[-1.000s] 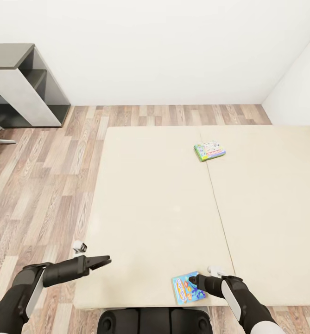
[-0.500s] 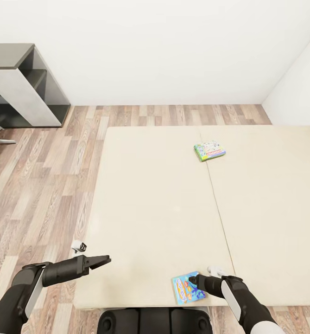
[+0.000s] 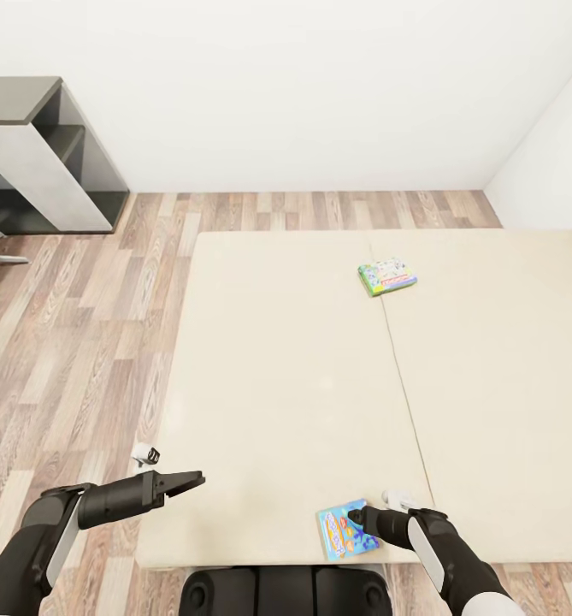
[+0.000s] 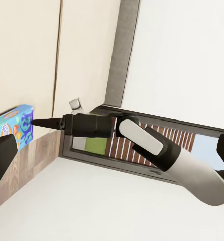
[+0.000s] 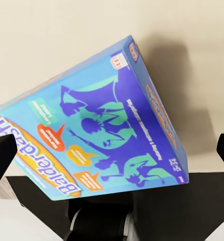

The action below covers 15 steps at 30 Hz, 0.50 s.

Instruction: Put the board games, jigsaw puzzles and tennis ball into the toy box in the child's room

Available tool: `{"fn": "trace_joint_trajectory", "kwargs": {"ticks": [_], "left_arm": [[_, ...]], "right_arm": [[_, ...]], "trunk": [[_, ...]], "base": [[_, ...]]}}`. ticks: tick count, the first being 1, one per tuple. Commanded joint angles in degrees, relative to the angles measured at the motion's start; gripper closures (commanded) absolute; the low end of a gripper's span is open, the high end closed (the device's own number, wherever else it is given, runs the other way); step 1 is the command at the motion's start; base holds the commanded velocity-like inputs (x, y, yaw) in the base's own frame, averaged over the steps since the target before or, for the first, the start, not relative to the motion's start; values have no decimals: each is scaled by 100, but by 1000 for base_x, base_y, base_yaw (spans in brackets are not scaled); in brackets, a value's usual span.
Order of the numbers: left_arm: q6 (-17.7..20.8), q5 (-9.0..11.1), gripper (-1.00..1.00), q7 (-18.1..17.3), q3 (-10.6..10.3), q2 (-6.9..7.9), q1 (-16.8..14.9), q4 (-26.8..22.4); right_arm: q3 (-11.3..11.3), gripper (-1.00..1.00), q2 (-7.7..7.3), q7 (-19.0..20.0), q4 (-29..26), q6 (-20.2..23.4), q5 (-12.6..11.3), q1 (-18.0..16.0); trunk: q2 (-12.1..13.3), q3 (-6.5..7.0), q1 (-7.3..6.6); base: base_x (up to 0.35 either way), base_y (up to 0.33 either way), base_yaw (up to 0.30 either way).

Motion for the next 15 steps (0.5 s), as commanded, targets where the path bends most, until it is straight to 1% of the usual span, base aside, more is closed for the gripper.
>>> {"fn": "trace_joint_trajectory", "kwargs": {"ticks": [1, 15], "left_arm": [[61, -1, -100, -21, -1, 1, 0, -2], [52, -1, -100, -14, -1, -14, -2, -1]], "right_arm": [[-20, -100, 2, 21, -7, 34, -3, -1], [-20, -100, 2, 21, -7, 33, -3, -1]], "trunk": [[-9, -12, 3], [-9, -127, 3]], "base": [[0, 0, 0], [0, 0, 0]]}}
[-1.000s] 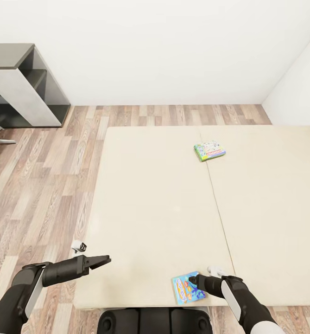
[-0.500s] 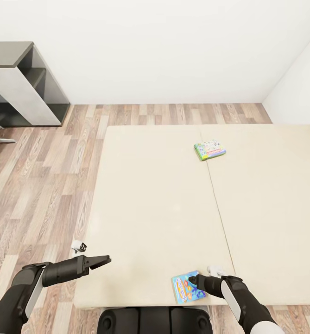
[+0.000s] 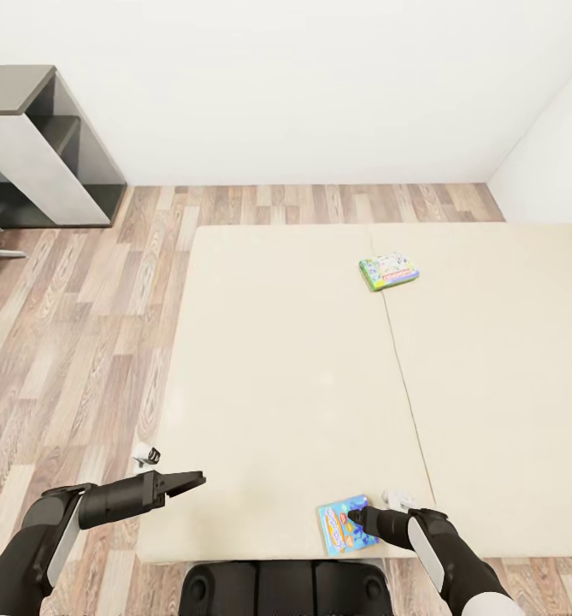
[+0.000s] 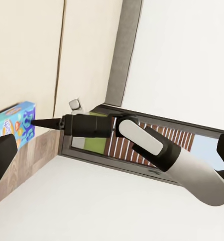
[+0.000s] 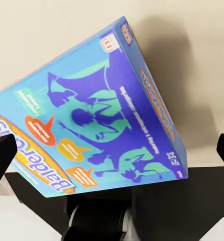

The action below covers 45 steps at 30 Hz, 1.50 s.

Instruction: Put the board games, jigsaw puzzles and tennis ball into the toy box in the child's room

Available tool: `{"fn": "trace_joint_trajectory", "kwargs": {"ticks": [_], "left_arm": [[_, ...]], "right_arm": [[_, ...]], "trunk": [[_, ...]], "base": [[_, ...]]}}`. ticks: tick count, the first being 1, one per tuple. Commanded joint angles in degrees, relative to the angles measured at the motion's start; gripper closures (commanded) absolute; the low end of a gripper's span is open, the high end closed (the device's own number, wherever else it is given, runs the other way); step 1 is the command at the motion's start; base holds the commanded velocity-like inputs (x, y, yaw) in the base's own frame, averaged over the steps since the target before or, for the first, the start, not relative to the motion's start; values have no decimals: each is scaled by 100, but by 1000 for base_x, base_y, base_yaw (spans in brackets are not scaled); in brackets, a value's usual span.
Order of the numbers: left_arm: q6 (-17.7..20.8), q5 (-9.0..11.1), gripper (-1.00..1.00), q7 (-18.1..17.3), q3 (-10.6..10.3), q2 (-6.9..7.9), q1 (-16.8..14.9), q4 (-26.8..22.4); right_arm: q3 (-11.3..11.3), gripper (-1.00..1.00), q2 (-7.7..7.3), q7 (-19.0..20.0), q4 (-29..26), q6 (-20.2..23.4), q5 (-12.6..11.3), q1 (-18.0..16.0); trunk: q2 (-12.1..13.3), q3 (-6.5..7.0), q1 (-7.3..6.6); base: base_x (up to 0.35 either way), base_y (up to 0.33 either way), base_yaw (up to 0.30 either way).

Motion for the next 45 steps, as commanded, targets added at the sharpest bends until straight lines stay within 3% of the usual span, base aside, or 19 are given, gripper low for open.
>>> {"fn": "trace_joint_trajectory", "kwargs": {"ticks": [1, 11, 45], "left_arm": [[60, 0, -100, -20, -1, 0, -2, -2], [60, 0, -100, -19, -1, 2, -1, 7], [60, -5, -100, -19, -1, 14, -3, 7]], "right_arm": [[-20, -100, 2, 21, -7, 34, -4, -1], [-20, -100, 2, 21, -7, 34, -4, -1], [-23, -100, 6, 21, -41, 24, -4, -6]], "trunk": [[-9, -15, 3], [-9, -70, 3], [-9, -76, 3]], "base": [[0, 0, 0], [0, 15, 0], [0, 15, 0]]}}
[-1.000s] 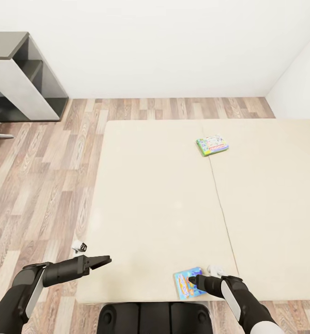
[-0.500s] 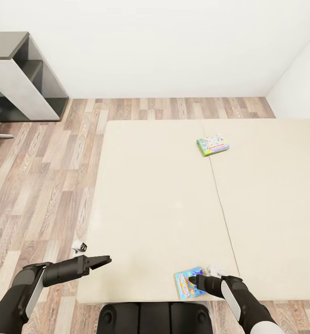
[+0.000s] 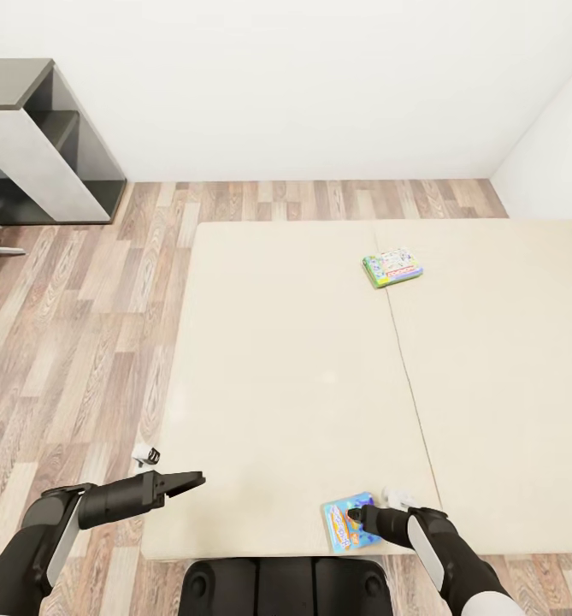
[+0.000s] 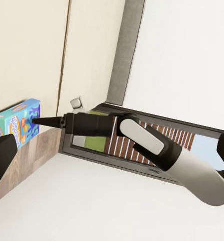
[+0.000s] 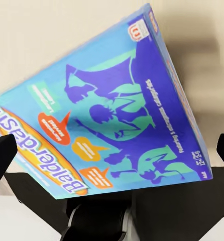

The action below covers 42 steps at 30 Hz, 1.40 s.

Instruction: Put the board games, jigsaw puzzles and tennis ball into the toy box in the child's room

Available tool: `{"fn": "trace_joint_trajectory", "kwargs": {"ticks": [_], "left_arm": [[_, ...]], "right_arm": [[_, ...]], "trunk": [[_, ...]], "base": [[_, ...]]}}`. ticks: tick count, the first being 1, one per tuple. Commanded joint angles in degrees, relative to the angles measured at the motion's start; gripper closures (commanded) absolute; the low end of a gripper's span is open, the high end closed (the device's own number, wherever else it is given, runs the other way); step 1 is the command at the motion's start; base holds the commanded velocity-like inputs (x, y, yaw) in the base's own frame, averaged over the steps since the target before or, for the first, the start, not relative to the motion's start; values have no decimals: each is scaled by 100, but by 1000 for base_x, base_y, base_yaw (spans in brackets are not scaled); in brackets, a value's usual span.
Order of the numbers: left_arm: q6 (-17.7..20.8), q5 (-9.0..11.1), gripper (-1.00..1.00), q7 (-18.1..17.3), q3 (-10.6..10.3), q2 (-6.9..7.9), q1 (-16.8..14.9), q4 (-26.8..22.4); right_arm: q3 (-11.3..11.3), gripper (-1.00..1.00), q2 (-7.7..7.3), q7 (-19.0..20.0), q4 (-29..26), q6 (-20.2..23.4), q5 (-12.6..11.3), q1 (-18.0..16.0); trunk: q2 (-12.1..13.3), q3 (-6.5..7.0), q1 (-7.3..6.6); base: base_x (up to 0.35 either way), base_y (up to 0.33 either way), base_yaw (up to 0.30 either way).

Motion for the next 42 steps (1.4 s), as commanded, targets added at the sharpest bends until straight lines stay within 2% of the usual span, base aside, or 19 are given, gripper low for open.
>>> {"fn": "trace_joint_trajectory", "kwargs": {"ticks": [1, 5, 12, 16, 42], "left_arm": [[61, 0, -100, -21, -1, 1, -2, -2], [61, 2, -100, -21, -1, 7, -1, -2], [61, 4, -100, -21, -1, 4, -2, -2], [57, 0, -100, -21, -1, 7, -3, 2], [52, -5, -100, -20, 8, 19, -3, 25]], "right_arm": [[-20, -100, 4, 21, -73, 35, -8, -2], [1, -100, 5, 27, -219, 37, -11, 2], [449, -100, -1, 369, -338, 39, -10, -7], [538, -100, -2, 484, -348, 33, -11, -46], [602, -100, -41, 464, -300, 74, -15, -83]], "trunk": [[-8, -6, 3], [-8, -6, 3], [-8, -6, 3], [-8, -6, 3], [-8, -6, 3]], "base": [[0, 0, 0], [0, 0, 0], [0, 0, 0], [0, 0, 0], [0, 0, 0]]}}
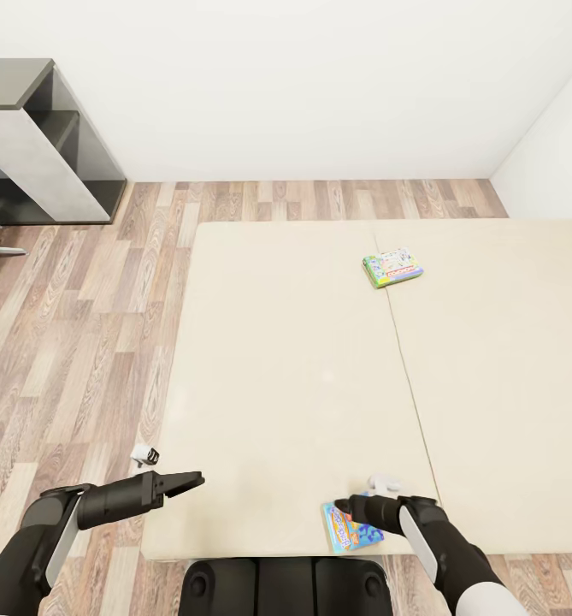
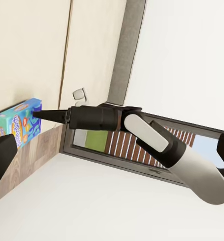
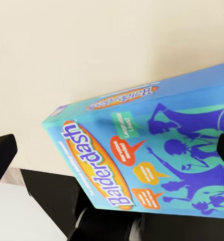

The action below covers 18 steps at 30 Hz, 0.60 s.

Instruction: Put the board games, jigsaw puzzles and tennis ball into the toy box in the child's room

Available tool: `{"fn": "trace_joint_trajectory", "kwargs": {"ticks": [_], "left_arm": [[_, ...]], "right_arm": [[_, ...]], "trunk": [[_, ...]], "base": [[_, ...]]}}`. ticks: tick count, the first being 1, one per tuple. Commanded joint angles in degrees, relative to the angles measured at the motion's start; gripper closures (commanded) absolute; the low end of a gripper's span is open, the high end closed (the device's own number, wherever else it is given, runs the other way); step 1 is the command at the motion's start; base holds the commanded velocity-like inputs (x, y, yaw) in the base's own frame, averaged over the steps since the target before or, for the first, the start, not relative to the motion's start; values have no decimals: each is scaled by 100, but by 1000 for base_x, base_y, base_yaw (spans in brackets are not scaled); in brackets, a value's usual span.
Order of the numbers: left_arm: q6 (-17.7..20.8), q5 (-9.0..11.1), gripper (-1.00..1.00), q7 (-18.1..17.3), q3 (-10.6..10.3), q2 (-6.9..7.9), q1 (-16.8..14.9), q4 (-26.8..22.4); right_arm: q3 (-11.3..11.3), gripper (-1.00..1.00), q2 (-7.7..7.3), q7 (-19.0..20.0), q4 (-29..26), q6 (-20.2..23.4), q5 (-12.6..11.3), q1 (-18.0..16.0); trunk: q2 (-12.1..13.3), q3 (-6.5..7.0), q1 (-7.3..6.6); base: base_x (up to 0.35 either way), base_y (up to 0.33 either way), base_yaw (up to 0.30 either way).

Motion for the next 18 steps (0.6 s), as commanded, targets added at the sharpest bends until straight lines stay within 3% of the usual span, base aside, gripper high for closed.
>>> {"fn": "trace_joint_trajectory", "kwargs": {"ticks": [1, 18], "left_arm": [[61, -1, -100, -21, 0, 1, -1, -2], [61, -1, -100, -22, 0, 1, -1, -2]], "right_arm": [[14, -100, -12, -12, -6, 30, -47, -1], [1, -100, -34, -31, 10, 1, -55, -1]], "trunk": [[-8, -6, 3], [-8, -6, 3]], "base": [[0, 0, 0], [0, 0, 0]]}}
